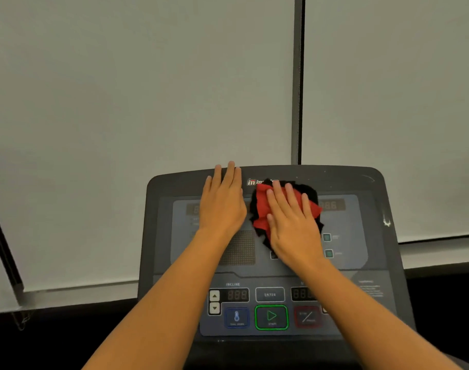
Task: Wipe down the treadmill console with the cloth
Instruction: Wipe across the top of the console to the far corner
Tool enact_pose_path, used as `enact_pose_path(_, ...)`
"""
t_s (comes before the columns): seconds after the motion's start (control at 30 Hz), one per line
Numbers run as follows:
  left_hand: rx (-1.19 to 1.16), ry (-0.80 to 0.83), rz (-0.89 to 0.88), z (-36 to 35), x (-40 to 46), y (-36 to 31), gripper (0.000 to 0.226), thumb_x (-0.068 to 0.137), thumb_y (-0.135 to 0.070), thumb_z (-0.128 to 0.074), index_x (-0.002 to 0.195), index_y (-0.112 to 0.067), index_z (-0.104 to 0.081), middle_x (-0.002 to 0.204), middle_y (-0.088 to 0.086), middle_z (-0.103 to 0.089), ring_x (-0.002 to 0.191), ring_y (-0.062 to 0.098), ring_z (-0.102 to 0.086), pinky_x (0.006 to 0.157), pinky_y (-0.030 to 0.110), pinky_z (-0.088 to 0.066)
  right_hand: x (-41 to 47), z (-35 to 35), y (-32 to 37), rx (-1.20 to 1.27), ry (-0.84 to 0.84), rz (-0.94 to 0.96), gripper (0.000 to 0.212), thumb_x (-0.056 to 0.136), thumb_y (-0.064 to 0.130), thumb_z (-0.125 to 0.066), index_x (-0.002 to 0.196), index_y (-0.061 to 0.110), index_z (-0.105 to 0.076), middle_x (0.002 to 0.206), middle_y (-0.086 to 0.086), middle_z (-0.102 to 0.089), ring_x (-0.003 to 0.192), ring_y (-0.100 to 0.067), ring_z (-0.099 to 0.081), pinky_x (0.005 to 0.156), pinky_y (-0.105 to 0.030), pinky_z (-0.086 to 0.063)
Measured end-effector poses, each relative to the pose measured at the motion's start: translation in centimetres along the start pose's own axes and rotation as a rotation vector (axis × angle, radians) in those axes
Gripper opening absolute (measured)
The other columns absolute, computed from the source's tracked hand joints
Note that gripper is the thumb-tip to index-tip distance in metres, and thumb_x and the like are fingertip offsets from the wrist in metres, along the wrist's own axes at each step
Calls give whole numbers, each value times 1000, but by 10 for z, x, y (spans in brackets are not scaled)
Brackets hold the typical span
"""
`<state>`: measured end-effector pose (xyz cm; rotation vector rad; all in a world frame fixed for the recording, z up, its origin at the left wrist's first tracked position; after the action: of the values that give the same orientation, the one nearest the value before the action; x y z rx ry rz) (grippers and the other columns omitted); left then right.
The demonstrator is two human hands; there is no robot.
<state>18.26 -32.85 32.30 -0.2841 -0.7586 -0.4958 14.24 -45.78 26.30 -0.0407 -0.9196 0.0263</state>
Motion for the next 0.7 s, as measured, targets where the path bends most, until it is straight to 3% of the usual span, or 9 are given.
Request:
enact_pose_path(0.07, 4, -8, 18, -5, 9, -19, 51, 99, -19, -34, 147, -9, -20, 159, 7, -15, 146, 30, -9, 118, 45, -15, -6, 7, -54, 12, -14, 12, 53, 97, 30, -26, 147, 14, -32, 156, -5, -26, 145, -22, -19, 117, -48, -17)
enact_pose_path(0.13, -4, 7, 40, -10, 11, -21, 51, 99, -21, -34, 147, -9, -21, 159, 7, -15, 146, 30, -9, 118, 44, -14, -12, 10, -97, 32, -27, -111, 55, 97, 32, -22, 147, 14, -31, 156, -5, -27, 145, -23, -19, 117, -50, -16)
enact_pose_path(0.27, 3, 35, 50, -29, 4, -27, 51, 100, -24, -34, 147, -9, -21, 159, 7, -14, 146, 31, -6, 119, 45, -13, -7, 4, -92, 44, -65, -333, 58, 94, 30, -24, 146, 6, -31, 156, -13, -26, 144, -34, -19, 115, -56, -11)
enact_pose_path(0.4, 10, -11, 67, -23, 1, -14, 51, 100, -24, -34, 147, -9, -22, 159, 7, -15, 146, 31, -6, 119, 45, -12, 5, -1, -23, 49, -29, -15, 53, 97, 29, -28, 145, 8, -34, 155, -11, -29, 144, -31, -22, 116, -55, -16)
enact_pose_path(0.47, -3, -44, 68, -17, 0, -6, 52, 99, -25, -35, 147, -9, -23, 159, 6, -16, 146, 29, -7, 119, 43, -11, 1, 5, -37, 42, -42, 86, 51, 98, 28, -30, 145, 10, -37, 154, -8, -32, 144, -27, -25, 116, -51, -18)
enact_pose_path(0.6, -27, -46, 43, -14, -1, -4, 52, 99, -25, -36, 147, -11, -23, 159, 5, -15, 147, 28, -6, 120, 41, -10, 12, 18, -103, 78, -63, -244, 55, 96, 29, -24, 147, 10, -30, 157, -9, -25, 145, -29, -17, 117, -50, -11)
enact_pose_path(0.67, -38, -49, 45, -16, -1, -4, 52, 99, -24, -36, 147, -10, -23, 159, 5, -15, 147, 28, -6, 120, 42, -9, 26, 18, -85, 83, -93, -331, 56, 93, 27, -28, 146, 7, -31, 157, -11, -25, 144, -33, -18, 114, -55, -11)
enact_pose_path(0.7, -41, -58, 48, -17, -1, -4, 52, 99, -23, -36, 147, -10, -24, 159, 6, -16, 147, 29, -6, 120, 42, -9, 30, 16, -65, 85, -93, -280, 56, 93, 25, -30, 145, 6, -33, 156, -11, -27, 144, -34, -20, 114, -56, -12)
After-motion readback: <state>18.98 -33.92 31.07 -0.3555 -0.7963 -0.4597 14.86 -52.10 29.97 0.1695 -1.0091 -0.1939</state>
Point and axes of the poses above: each hand's wrist, its own x-axis towards the middle knuckle, its own z-axis out of the back of the hand, y = z × x, the point moved 6 cm from there along x, towards the middle knuckle
